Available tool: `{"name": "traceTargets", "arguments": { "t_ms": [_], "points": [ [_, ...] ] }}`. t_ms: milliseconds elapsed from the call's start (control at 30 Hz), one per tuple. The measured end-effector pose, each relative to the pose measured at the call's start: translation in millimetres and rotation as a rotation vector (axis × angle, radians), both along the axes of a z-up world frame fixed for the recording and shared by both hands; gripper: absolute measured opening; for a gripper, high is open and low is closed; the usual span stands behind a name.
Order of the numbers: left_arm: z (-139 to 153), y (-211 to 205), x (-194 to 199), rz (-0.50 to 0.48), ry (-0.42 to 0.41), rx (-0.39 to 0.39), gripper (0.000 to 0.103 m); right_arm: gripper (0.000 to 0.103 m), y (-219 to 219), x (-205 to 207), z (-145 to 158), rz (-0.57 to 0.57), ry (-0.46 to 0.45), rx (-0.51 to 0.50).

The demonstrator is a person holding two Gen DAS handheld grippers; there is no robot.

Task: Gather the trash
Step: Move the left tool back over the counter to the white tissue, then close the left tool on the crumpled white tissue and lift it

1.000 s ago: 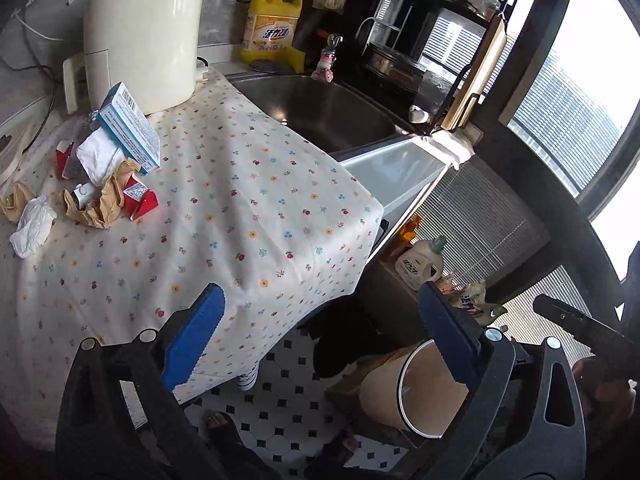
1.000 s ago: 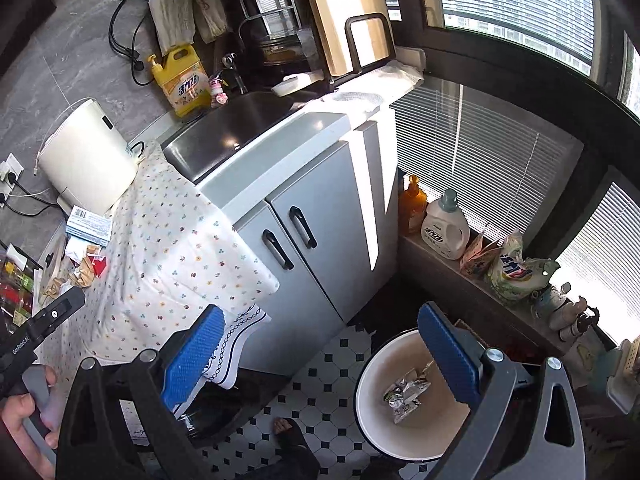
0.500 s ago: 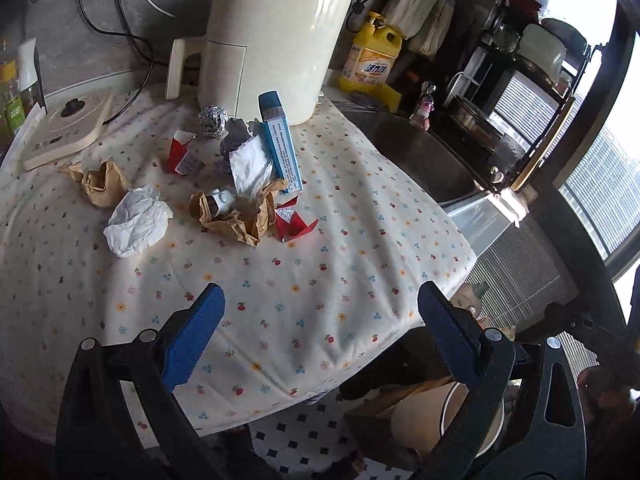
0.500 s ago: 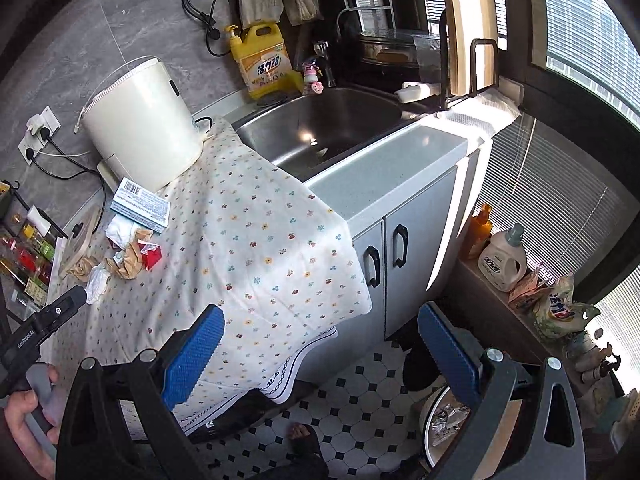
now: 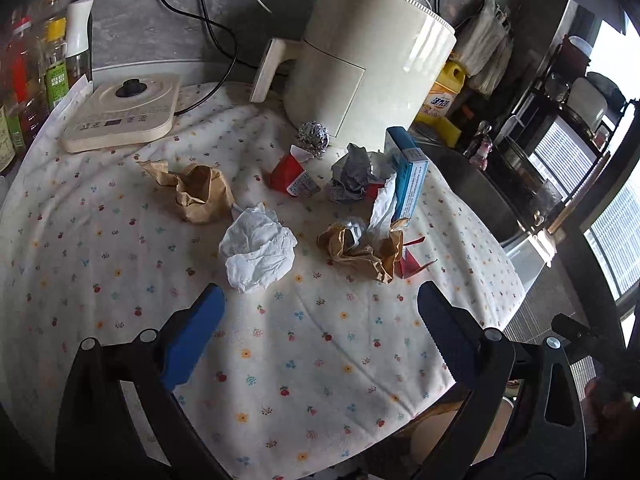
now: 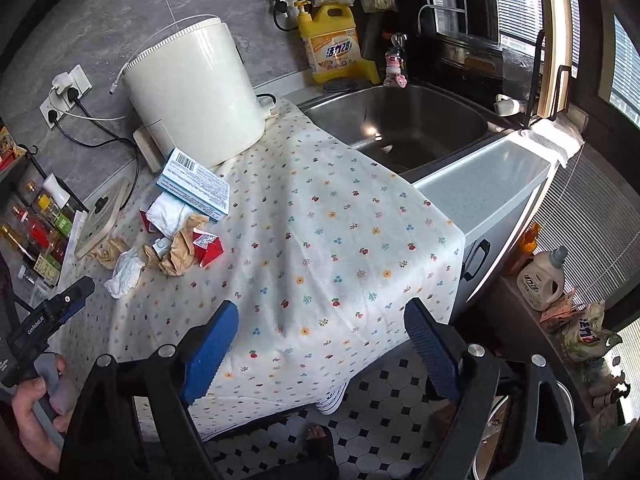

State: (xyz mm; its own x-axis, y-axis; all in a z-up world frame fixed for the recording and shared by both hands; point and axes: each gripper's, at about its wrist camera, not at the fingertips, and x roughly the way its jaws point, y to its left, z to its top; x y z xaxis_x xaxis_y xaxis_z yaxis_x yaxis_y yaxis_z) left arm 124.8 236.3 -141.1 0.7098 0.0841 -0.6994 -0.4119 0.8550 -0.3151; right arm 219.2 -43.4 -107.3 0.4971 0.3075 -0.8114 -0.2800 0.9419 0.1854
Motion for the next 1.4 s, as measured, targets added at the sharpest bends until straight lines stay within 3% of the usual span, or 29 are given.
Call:
{"name": "traceTargets", "arguments": {
  "t_ms": [300, 567, 667, 733, 833, 1033, 1233, 1267, 1333, 1400],
  "points": [
    [-20, 48, 18, -0.053, 0.045, 0.005, 0.093, 0.072, 60, 6, -18, 0.005, 0.024, 0.021],
    [-45, 51, 55, -0.138, 0.142, 0.052, 0.087, 0.071, 85, 7, -28, -0.003, 0.041, -0.001],
    [-51, 52, 62, -0.157, 0.167, 0.043, 0.069, 0.070, 92, 12, -31, 0.006, 0.042, -0.015],
    [-51, 51, 64, -0.163, 0.184, 0.056, 0.042, 0.068, 98, 17, -35, 0.019, 0.047, -0.024],
    [-46, 57, 59, -0.177, 0.160, 0.013, 0.020, 0.062, 107, 26, -41, 0.040, 0.054, -0.027],
    [-28, 63, 36, -0.173, 0.097, -0.008, 0.017, 0.054, 128, 44, -51, 0.095, 0.055, -0.026],
    [-21, 71, 17, -0.128, 0.086, -0.007, 0.017, 0.047, 148, 59, -65, 0.156, 0.068, -0.026],
    [-20, 71, 15, -0.121, 0.086, -0.006, 0.017, 0.044, 151, 61, -69, 0.165, 0.073, -0.026],
    [-19, 72, 10, -0.110, 0.087, -0.006, 0.017, 0.021, 155, 65, -77, 0.193, 0.104, -0.023],
    [-18, 71, 7, -0.100, 0.087, -0.004, 0.017, 0.006, 156, 64, -78, 0.209, 0.102, -0.021]
  ]
}}
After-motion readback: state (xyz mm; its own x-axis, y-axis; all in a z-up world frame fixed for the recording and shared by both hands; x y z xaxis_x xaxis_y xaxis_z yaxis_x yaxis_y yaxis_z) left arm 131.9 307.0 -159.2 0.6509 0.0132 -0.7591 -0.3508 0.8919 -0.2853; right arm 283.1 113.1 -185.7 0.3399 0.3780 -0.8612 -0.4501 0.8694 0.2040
